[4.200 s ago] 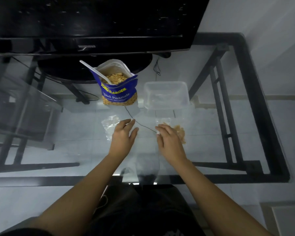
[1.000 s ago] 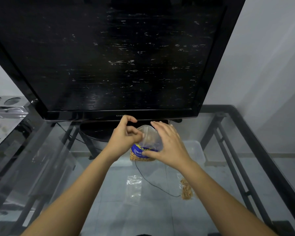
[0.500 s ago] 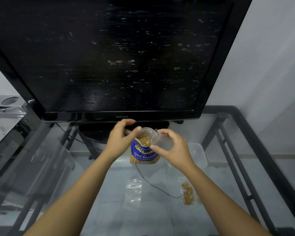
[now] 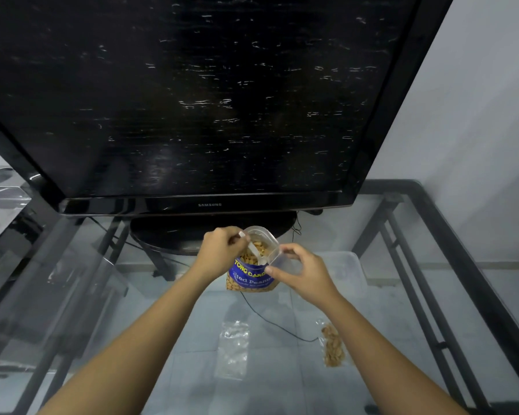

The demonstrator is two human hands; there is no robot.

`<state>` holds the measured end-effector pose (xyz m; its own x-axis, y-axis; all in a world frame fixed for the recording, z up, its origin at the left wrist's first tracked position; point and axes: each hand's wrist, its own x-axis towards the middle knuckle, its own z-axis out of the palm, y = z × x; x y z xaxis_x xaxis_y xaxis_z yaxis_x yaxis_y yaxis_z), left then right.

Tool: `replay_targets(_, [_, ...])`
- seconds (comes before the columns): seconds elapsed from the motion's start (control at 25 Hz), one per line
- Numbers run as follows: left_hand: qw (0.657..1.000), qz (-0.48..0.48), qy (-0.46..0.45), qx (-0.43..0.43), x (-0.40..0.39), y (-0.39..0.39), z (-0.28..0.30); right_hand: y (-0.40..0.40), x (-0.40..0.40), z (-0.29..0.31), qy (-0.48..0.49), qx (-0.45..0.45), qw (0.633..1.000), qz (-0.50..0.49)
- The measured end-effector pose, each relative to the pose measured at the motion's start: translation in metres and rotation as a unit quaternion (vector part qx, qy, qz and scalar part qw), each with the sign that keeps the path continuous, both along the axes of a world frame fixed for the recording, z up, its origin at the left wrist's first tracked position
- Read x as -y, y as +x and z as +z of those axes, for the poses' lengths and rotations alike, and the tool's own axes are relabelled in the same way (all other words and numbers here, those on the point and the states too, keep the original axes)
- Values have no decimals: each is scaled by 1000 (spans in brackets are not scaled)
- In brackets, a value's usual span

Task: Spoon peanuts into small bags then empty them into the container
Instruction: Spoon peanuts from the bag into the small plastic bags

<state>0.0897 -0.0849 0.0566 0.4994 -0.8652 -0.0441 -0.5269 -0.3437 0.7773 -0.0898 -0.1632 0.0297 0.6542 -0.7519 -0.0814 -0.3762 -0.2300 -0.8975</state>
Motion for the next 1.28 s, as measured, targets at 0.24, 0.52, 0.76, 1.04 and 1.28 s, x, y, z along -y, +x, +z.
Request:
replay_targets(0.24, [982, -48, -47, 177, -1, 16, 12, -1, 6, -2, 10, 0, 1000, -9])
replay_targets(0.52, [983, -11, -73, 171, -1, 25, 8, 0, 7, -3, 13, -7, 1000, -14])
replay_targets(0.76, [988, 145, 0, -46, -1, 18, -22, 0, 6, -1, 21, -11, 999, -25])
replay_targets(1.04, [966, 165, -19, -199, 8, 2, -20, -3, 10, -3, 43, -17, 999, -24])
replay_targets(1.28, [911, 255, -41, -321, 11, 6, -27, -2, 14, -1, 74, -7, 997, -4])
